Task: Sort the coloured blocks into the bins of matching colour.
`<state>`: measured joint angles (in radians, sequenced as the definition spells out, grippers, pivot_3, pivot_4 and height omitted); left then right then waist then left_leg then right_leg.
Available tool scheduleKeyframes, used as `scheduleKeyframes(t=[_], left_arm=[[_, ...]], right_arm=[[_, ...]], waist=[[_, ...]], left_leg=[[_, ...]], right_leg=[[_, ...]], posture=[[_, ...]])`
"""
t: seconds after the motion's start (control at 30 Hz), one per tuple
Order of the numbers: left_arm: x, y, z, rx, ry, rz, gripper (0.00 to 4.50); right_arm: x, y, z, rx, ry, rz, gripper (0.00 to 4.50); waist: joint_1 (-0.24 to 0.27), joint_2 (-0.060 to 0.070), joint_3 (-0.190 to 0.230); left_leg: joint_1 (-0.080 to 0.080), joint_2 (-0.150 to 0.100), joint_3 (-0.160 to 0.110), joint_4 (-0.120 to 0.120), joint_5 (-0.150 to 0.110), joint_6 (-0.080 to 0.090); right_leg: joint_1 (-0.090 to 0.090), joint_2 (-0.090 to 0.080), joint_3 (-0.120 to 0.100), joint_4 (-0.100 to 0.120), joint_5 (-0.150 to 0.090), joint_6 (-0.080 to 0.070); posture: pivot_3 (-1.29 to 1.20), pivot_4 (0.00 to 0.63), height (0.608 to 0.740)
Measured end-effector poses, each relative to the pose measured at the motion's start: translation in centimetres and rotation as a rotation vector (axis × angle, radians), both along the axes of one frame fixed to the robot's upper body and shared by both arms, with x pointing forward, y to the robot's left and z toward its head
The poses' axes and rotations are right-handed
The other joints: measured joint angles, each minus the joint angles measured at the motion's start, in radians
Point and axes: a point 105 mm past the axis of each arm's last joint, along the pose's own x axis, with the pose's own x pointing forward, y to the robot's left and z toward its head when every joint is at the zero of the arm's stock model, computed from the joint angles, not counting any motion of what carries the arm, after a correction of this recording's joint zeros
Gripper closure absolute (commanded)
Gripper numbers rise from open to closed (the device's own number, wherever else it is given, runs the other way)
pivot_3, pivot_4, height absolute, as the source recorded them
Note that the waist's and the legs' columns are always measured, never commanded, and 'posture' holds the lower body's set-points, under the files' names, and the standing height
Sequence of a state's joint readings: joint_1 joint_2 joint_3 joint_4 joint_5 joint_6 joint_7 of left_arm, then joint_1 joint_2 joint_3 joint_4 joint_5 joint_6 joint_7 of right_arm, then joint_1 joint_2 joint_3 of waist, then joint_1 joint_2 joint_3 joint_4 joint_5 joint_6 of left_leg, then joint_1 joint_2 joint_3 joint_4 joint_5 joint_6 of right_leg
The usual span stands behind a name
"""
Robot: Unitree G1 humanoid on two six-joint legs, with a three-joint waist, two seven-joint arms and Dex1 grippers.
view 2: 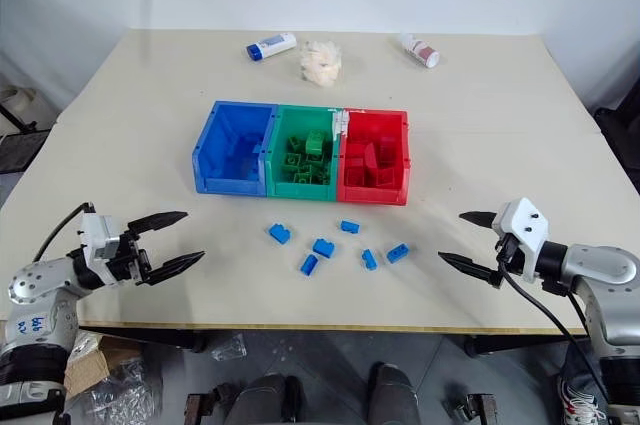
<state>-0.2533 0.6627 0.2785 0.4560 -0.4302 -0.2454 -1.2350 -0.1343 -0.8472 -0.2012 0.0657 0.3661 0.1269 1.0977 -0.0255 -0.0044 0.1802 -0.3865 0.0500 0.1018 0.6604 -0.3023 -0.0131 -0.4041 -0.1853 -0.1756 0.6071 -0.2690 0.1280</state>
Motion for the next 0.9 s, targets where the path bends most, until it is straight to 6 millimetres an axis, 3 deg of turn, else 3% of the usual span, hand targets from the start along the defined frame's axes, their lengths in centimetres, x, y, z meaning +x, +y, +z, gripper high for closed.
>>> scheduleKeyframes(t=[0.4, 0.73, 0.9], left_arm=[[1.2, -0.5, -0.8, -0.035, 0.072, 0.037, 0.04], [1.3, -1.7, -0.1, -0.048, 0.063, -0.085, 0.04], [1.0, -2.0, -0.3, -0.052, 0.069, -0.113, 0.04]], right_arm=[[0.2, -0.1, -0.1, 0.008, 0.005, -0.054, 0.00], [-3.5, -5.0, -0.3, -0.132, 0.127, -0.171, 0.00], [-3.7, -3.9, 0.0, -0.127, 0.140, -0.134, 0.00]], waist=[[0.001, 0.000, 0.000], [0.024, 0.000, 0.000], [0.018, -0.001, 0.000]], left_leg=[[0.000, 0.000, 0.000, 0.001, 0.000, 0.000], [0.000, 0.000, 0.001, 0.003, -0.001, 0.001], [0.000, 0.001, 0.002, 0.003, -0.001, 0.001]], right_leg=[[0.000, 0.000, 0.000, 0.000, 0.000, 0.000], [0.000, 0.000, 0.001, 0.000, 0.000, 0.000], [0.000, 0.001, 0.002, 0.001, 0.000, 0.000]], posture=[[0.00, 0.150, 0.740], [0.00, 0.150, 0.740], [0.00, 0.150, 0.740]])
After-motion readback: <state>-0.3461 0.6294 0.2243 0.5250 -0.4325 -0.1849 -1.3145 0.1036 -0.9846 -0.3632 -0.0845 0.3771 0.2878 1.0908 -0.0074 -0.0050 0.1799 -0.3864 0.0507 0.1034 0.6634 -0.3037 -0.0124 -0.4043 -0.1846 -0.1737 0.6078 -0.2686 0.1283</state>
